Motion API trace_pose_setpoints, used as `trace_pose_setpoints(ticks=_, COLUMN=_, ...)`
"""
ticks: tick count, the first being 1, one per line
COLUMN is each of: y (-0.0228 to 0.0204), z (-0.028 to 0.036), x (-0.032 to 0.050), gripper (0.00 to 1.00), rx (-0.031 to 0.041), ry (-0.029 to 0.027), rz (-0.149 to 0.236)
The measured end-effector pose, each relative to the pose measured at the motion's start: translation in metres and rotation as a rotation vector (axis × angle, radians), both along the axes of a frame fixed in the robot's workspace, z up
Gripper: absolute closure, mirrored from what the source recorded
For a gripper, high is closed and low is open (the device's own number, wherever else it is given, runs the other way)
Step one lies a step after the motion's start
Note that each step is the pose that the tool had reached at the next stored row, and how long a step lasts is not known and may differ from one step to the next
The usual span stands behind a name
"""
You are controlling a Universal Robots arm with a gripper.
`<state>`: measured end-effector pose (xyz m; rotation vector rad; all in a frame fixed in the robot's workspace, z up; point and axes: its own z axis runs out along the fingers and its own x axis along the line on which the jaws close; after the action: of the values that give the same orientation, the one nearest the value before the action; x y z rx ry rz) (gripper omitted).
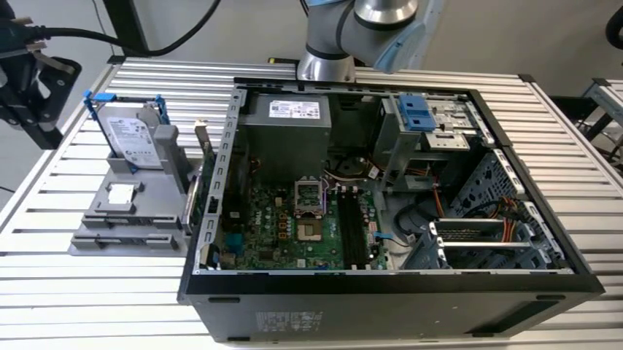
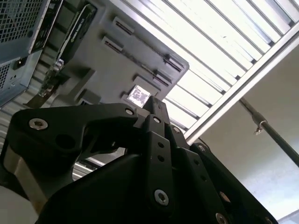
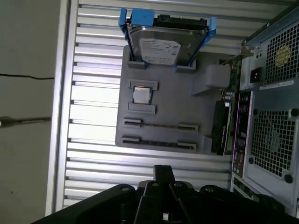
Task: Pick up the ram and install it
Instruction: 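Pick up the ram and move it above insertion slot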
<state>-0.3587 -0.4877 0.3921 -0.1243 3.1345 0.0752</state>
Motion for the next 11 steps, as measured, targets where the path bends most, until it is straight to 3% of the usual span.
trace_pose_setpoints(ticks=11, y=0.0, z=0.0, x=0.0, gripper=1.0, rx=0.0, ry=0.0, rz=0.105)
